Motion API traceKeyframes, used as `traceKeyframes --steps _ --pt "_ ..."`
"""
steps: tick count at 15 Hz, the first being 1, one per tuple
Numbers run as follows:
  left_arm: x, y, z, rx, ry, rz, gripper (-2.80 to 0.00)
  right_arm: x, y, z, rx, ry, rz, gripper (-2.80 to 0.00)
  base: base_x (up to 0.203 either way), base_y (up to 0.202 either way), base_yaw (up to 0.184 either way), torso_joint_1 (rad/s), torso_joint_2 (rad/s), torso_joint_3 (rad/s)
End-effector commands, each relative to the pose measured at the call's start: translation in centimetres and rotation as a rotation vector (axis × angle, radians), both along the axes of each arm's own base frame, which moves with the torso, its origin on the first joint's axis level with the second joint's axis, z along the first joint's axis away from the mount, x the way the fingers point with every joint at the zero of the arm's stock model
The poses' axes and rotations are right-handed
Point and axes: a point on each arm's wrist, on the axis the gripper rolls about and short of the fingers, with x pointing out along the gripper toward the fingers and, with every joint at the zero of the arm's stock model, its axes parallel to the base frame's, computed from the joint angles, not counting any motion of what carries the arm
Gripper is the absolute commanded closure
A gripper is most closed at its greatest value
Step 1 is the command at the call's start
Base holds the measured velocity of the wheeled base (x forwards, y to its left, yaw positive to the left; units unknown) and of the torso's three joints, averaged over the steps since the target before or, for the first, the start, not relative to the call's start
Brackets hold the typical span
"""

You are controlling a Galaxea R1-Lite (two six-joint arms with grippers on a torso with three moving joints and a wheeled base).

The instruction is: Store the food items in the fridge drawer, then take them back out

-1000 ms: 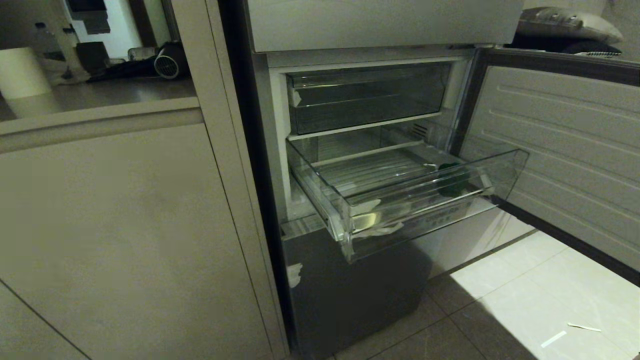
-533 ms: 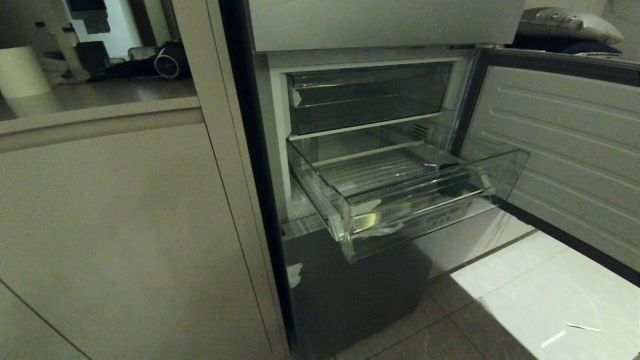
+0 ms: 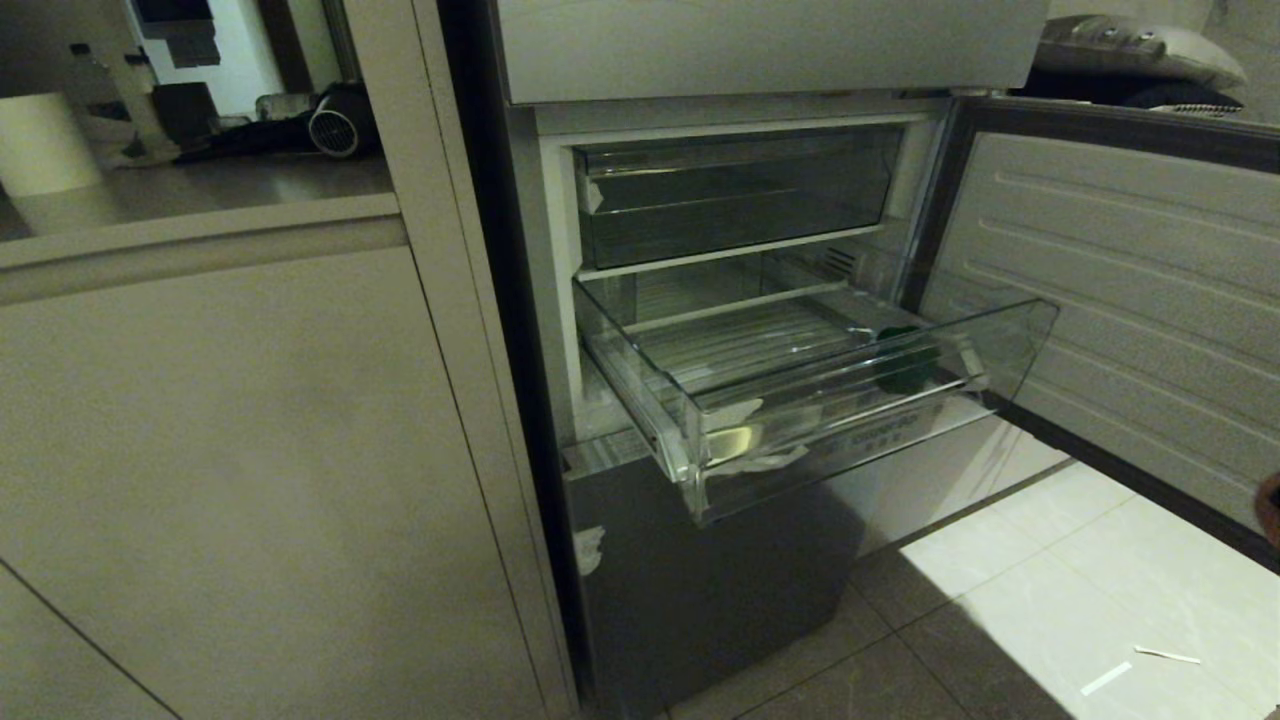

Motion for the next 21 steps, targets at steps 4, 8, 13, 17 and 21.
traceKeyframes --steps 4,8,13,17,21 --pt "0.0 0.0 0.0 0.0 0.002 0.001 0.0 9.0 5.7 5.1 0.041 -0.127 0.299 0.0 0.0 0.0 0.0 0.0 0.0 0.0" --pt "0.0 0.0 0.0 0.0 0.002 0.001 0.0 17.3 8.6 7.0 0.054 -0.217 0.388 0.0 0.0 0.0 0.0 0.0 0.0 0.0" --pt "0.0 0.0 0.0 0.0 0.002 0.001 0.0 26.9 10.8 5.8 0.063 -0.253 0.462 0.0 0.0 0.0 0.0 0.0 0.0 0.0" --pt "0.0 0.0 0.0 0.0 0.002 0.001 0.0 30.4 11.6 5.0 0.076 -0.253 0.471 0.0 0.0 0.0 0.0 0.0 0.0 0.0" --pt "0.0 0.0 0.0 0.0 0.002 0.001 0.0 30.3 11.6 5.2 0.071 -0.259 0.467 0.0 0.0 0.0 0.0 0.0 0.0 0.0"
